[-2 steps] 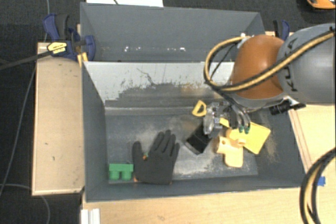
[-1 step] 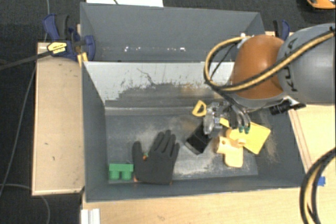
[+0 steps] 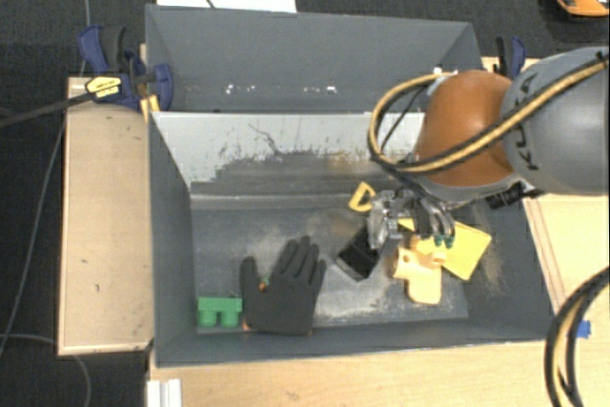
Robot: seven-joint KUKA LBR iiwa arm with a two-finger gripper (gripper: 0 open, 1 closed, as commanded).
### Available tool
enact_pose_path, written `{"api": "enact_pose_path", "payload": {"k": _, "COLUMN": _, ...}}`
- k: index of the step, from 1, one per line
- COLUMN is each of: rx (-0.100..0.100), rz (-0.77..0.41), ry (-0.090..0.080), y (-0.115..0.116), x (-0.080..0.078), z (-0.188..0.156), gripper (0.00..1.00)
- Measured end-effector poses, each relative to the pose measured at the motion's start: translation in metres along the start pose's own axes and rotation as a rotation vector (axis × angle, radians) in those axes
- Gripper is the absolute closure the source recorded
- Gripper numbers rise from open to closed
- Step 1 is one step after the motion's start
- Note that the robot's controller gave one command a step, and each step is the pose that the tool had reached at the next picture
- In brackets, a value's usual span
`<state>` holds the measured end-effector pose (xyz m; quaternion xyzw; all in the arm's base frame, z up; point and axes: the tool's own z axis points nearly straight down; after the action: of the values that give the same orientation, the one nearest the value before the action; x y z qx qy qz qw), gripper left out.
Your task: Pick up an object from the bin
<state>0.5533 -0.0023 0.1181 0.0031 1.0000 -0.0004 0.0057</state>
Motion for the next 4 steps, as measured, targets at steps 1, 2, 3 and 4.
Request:
{"api": "enact_pose_path", "payload": {"k": 1, "rx": 0.007, "rz": -0.175, "ry": -0.025, "y": 0.017, "x": -0.002, "z": 0.017, "gripper": 1.00}}
{"api": "enact_pose_path", "payload": {"k": 2, "rx": 0.006, "rz": -0.108, "ry": -0.032, "y": 0.019, "x": -0.002, "z": 0.018, "gripper": 1.00}}
{"api": "enact_pose_path", "payload": {"k": 3, "rx": 0.011, "rz": -0.094, "ry": -0.055, "y": 0.018, "x": -0.001, "z": 0.019, "gripper": 1.00}}
{"api": "enact_pose_path", "payload": {"k": 4, "rx": 0.013, "rz": -0.073, "ry": -0.086, "y": 0.014, "x": 0.011, "z": 0.023, "gripper": 1.00}}
